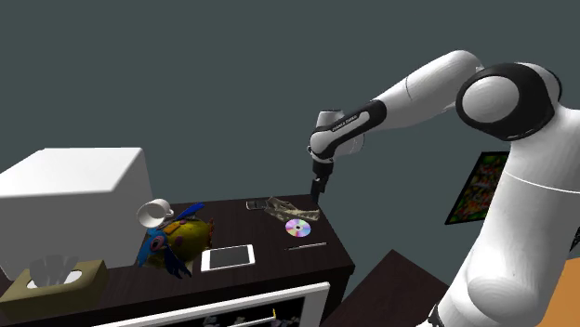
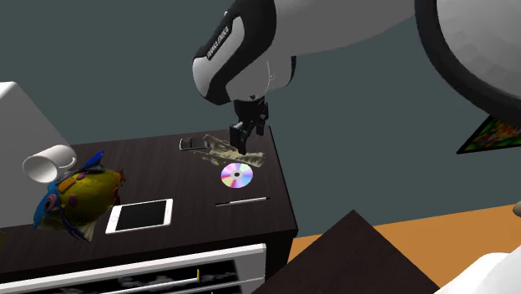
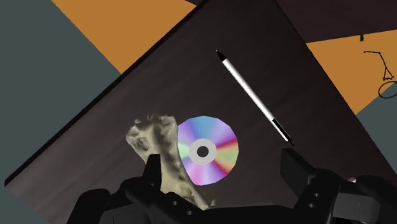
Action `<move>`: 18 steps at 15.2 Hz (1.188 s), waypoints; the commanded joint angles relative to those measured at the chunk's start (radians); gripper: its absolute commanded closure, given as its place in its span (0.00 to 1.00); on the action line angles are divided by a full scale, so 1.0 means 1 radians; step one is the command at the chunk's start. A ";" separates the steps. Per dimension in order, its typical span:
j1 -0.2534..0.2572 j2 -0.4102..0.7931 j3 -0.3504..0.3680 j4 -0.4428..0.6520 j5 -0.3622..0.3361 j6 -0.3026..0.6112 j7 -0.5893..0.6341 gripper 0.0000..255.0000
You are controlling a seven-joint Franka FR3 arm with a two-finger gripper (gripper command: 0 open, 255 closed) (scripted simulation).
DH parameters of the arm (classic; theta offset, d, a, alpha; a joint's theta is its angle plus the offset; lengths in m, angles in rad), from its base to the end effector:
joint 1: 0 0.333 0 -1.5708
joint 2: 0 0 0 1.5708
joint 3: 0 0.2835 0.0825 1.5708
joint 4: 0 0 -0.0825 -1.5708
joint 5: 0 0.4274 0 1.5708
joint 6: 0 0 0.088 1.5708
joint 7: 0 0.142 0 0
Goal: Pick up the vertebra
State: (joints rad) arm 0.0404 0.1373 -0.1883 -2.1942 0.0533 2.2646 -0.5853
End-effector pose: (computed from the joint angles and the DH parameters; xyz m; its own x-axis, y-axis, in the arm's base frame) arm 0.5596 -0.0824 0.2214 0.9185 0.3927 -0.0463 0.3907 -0.9194 -0.0464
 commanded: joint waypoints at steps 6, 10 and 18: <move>-0.021 0.276 0.034 0.202 0.051 0.077 -0.112 0.00; -0.035 0.419 0.056 0.334 0.062 0.093 -0.157 0.00; -0.043 0.496 0.067 0.342 0.075 0.161 -0.165 0.00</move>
State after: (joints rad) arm -0.0008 0.6230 -0.1229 -1.8537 0.1263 2.4164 -0.7486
